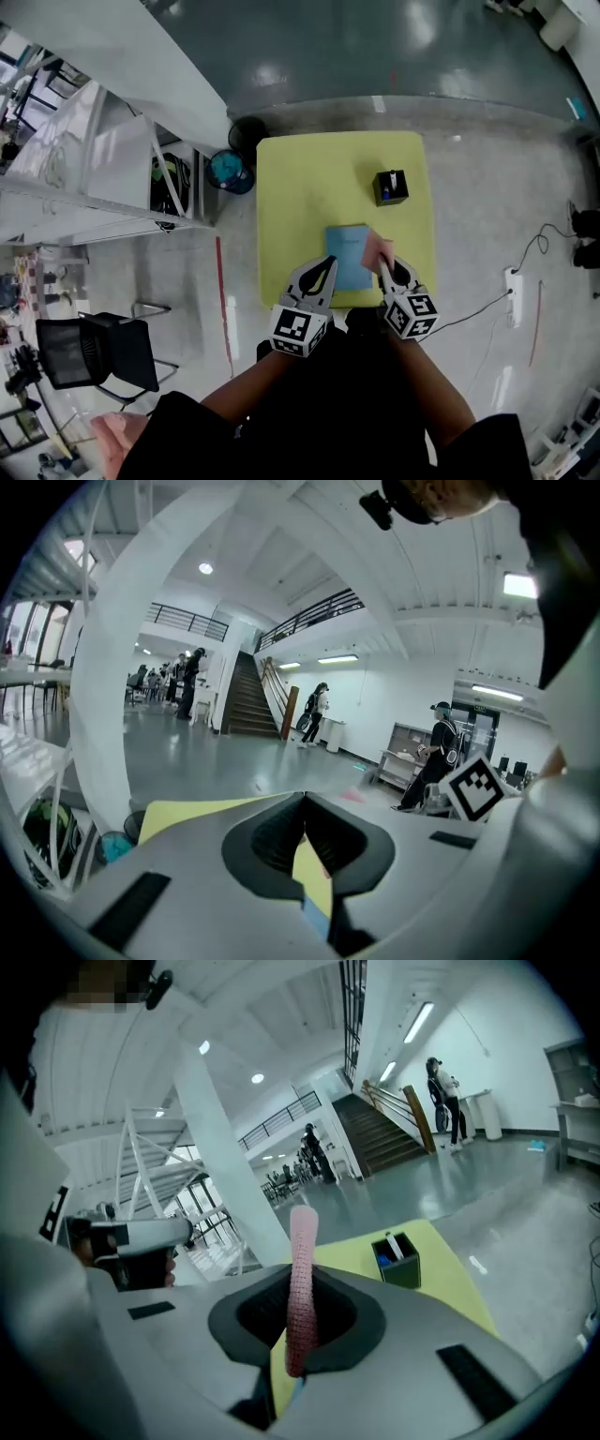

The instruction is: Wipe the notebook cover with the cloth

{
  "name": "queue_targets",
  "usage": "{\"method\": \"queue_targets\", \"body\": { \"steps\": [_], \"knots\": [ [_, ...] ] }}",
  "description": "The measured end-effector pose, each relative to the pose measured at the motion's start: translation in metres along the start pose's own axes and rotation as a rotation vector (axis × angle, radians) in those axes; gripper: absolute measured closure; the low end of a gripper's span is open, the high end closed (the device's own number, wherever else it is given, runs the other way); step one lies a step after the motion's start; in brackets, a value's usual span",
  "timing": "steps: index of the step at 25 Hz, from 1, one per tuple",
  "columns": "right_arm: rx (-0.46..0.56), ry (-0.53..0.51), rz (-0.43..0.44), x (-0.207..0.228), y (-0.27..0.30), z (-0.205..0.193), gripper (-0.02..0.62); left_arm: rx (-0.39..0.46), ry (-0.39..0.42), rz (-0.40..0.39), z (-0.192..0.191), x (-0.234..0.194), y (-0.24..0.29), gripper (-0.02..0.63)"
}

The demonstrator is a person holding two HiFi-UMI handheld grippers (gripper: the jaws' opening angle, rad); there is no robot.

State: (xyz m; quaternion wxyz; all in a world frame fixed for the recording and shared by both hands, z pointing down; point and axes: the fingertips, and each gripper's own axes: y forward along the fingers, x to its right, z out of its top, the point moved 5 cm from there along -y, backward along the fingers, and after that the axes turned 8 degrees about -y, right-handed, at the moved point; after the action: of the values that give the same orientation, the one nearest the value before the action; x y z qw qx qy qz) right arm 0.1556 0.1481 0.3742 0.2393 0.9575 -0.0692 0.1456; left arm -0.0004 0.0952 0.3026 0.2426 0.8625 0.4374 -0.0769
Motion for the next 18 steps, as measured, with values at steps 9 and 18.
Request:
{"method": "queue_targets", "body": {
  "steps": [9, 18],
  "knots": [
    [0.147, -0.137, 0.025, -0.057, -0.022, 0.125, 0.557, 0.189, 0.029, 0.068, 0.09, -0.011, -0.042, 0.591],
    [0.283, -0.291, -0.011, -0.102, -0.037, 0.191, 0.557, 0.302, 0.049, 0.11, 0.149, -0.027, -0.06, 0.591]
  ]
}}
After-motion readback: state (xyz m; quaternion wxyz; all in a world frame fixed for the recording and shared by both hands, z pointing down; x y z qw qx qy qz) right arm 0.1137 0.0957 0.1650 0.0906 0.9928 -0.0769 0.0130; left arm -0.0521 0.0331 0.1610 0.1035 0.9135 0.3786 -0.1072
